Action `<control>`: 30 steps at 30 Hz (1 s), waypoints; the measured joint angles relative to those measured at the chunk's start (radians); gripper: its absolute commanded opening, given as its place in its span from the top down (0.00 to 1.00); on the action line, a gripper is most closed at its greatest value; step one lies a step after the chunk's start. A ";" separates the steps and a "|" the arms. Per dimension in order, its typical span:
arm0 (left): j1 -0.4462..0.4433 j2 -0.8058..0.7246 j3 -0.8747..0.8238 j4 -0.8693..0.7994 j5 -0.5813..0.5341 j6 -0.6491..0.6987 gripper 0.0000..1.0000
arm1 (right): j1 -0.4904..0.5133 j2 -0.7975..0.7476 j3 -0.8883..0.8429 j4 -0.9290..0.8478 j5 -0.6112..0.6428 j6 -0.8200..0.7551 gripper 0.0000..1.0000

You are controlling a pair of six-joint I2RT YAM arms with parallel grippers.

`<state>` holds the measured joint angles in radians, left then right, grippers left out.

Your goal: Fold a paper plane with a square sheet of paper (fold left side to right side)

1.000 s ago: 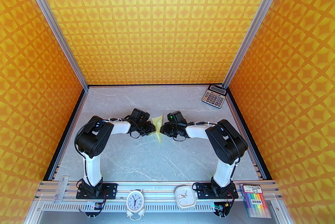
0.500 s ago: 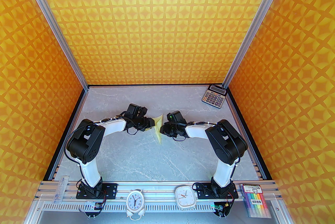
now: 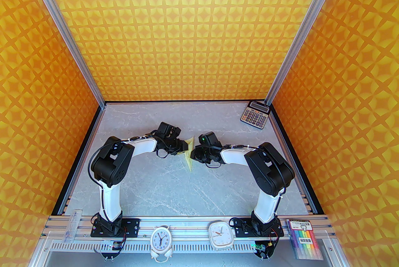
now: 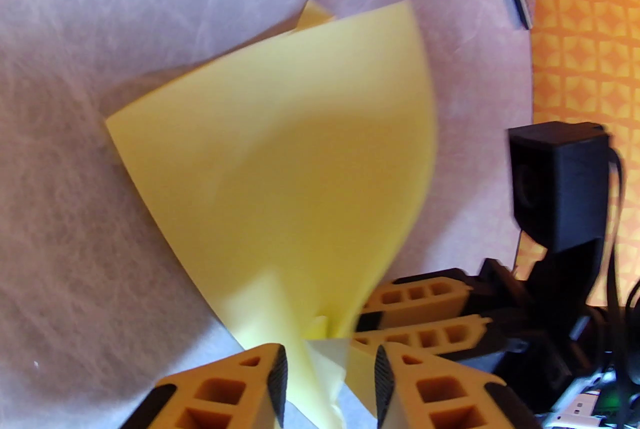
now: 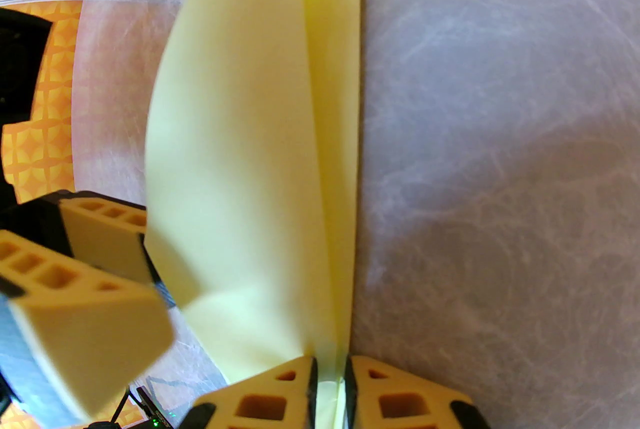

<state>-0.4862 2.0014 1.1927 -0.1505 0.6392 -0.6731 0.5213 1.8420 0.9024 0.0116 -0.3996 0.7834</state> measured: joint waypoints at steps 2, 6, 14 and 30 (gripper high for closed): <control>0.000 0.006 0.008 -0.008 0.000 0.006 0.81 | 0.000 0.000 0.000 0.000 0.000 -0.003 0.82; 0.000 0.016 0.021 -0.014 0.000 0.013 0.90 | 0.000 0.000 0.000 -0.001 0.000 -0.003 0.82; 0.000 0.037 0.042 -0.039 0.000 0.041 0.96 | 0.002 -0.001 0.000 -0.001 0.003 -0.007 0.79; 0.001 0.049 0.047 -0.057 -0.005 0.065 0.96 | 0.022 -0.105 -0.031 -0.027 0.003 -0.014 0.80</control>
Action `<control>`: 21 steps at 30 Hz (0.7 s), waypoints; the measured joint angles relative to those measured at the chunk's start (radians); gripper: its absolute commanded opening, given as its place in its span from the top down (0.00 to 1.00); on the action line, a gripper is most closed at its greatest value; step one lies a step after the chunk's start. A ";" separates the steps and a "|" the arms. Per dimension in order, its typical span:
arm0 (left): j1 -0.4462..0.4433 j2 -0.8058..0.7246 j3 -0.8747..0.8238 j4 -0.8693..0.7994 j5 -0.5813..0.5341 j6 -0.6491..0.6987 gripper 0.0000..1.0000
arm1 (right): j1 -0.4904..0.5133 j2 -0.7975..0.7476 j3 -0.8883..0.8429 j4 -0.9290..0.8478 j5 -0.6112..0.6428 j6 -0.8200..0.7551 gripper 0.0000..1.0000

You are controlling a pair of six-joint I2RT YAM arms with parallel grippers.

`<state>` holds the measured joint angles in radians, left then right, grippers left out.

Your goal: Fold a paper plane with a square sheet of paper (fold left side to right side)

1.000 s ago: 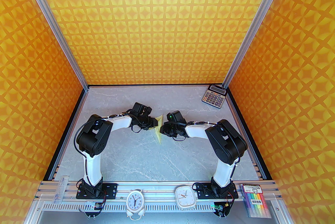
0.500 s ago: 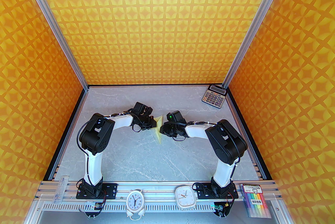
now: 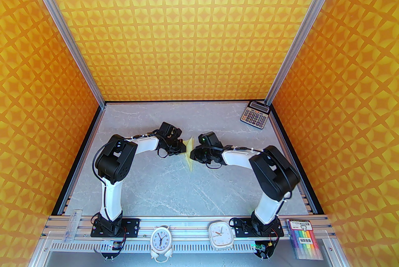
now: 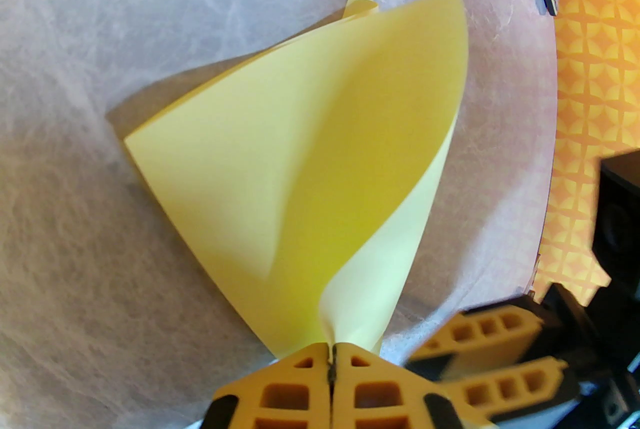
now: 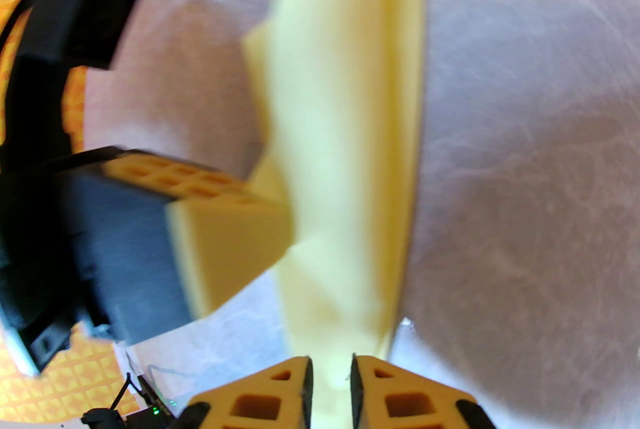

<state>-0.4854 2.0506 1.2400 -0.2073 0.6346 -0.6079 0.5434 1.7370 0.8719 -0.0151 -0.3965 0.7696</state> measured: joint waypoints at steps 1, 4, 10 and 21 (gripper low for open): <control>0.000 0.000 0.000 0.000 0.000 0.000 0.96 | 0.005 -0.010 -0.005 0.000 0.000 0.000 0.79; 0.000 0.000 0.000 0.001 0.000 -0.001 0.96 | 0.018 -0.029 -0.019 -0.010 0.004 0.000 0.73; 0.000 0.000 -0.021 0.029 0.000 -0.031 0.97 | 0.029 -0.042 -0.049 -0.043 0.007 0.002 0.66; -0.017 0.000 -0.052 0.082 0.000 -0.084 0.97 | 0.061 -0.042 -0.050 -0.130 0.024 -0.027 0.63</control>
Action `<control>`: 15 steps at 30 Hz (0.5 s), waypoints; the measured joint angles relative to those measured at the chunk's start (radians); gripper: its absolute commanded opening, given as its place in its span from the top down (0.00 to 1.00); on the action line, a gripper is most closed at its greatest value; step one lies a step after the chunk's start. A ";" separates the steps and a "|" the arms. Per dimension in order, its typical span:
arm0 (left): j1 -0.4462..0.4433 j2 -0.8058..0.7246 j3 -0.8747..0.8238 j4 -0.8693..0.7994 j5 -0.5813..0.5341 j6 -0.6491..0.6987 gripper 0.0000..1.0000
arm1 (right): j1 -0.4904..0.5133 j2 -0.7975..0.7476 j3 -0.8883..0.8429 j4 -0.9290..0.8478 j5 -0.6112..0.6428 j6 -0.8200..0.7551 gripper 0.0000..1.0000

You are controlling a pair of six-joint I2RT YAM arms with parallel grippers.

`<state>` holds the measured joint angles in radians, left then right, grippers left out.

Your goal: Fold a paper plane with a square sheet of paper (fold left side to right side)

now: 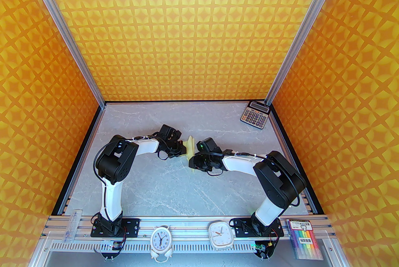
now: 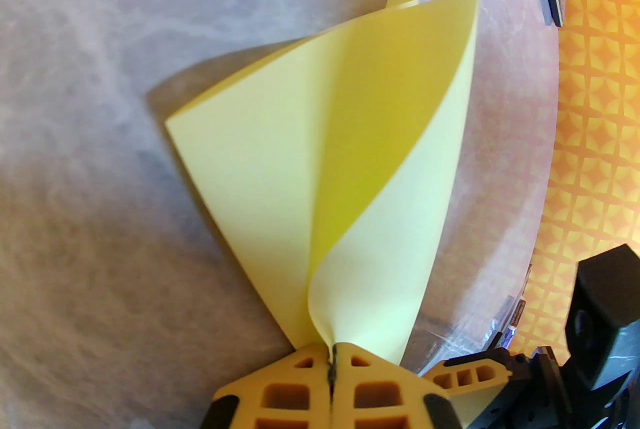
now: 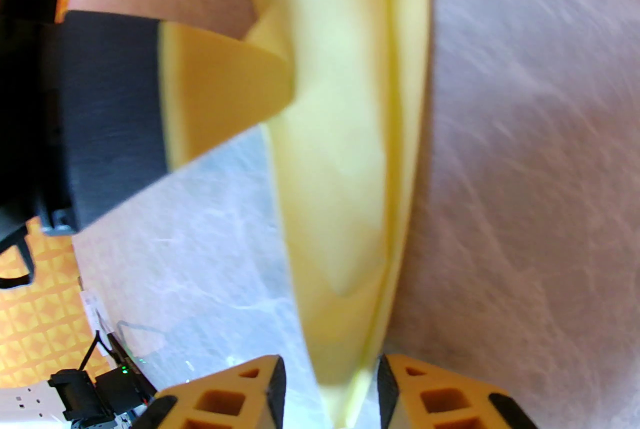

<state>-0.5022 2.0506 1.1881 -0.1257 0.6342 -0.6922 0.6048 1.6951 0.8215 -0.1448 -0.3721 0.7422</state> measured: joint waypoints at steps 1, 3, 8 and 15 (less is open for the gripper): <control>-0.002 0.000 0.000 0.003 0.000 -0.003 0.97 | 0.000 0.000 0.000 -0.006 0.002 -0.003 0.63; -0.003 0.000 0.000 0.004 0.000 -0.006 0.97 | 0.000 0.000 0.000 -0.017 0.003 -0.006 0.63; -0.003 0.000 0.000 0.006 0.000 -0.008 0.97 | 0.000 0.000 0.000 -0.020 0.003 -0.007 0.69; -0.010 0.000 0.000 0.008 0.000 -0.011 0.97 | 0.000 0.001 -0.006 -0.019 0.003 -0.007 0.75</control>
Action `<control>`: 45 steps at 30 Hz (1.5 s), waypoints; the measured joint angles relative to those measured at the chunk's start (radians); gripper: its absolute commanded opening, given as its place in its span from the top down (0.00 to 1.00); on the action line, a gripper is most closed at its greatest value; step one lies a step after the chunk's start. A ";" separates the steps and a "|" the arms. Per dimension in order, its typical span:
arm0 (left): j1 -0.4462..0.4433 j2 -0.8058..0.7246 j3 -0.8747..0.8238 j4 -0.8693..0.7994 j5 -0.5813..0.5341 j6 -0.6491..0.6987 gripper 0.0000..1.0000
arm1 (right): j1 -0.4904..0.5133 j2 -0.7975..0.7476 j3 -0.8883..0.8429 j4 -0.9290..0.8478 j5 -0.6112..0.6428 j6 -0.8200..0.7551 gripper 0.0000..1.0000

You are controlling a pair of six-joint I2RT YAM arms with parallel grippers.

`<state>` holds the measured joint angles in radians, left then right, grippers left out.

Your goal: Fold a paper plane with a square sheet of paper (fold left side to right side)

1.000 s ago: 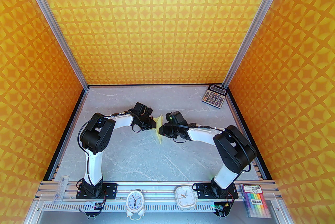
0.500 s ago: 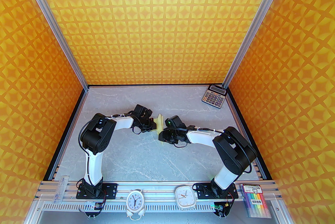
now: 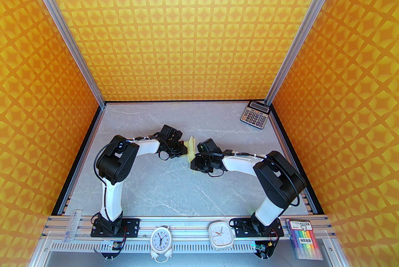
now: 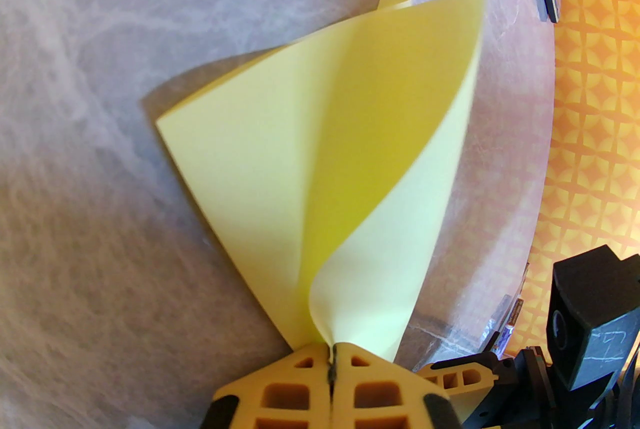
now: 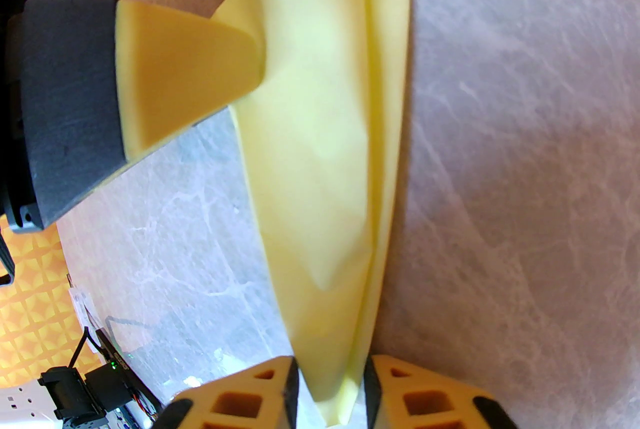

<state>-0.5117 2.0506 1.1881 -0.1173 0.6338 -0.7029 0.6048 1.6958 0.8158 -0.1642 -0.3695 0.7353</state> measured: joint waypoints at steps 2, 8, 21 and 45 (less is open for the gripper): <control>0.000 0.000 0.000 0.002 0.000 0.000 0.97 | 0.000 0.000 -0.002 0.000 0.000 0.000 0.75; -0.006 0.000 -0.001 0.006 -0.003 -0.002 0.97 | 0.000 0.001 -0.004 0.001 0.002 -0.001 0.76; -0.006 0.003 0.019 -0.035 -0.018 0.021 0.98 | 0.002 0.000 -0.004 0.006 -0.002 -0.013 0.66; -0.028 0.032 0.063 -0.066 -0.024 0.035 0.97 | -0.011 -0.050 -0.039 0.056 -0.028 0.004 0.84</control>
<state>-0.5396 2.0827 1.2510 -0.1837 0.6098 -0.6682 0.5941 1.6463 0.7769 -0.1081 -0.3973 0.7395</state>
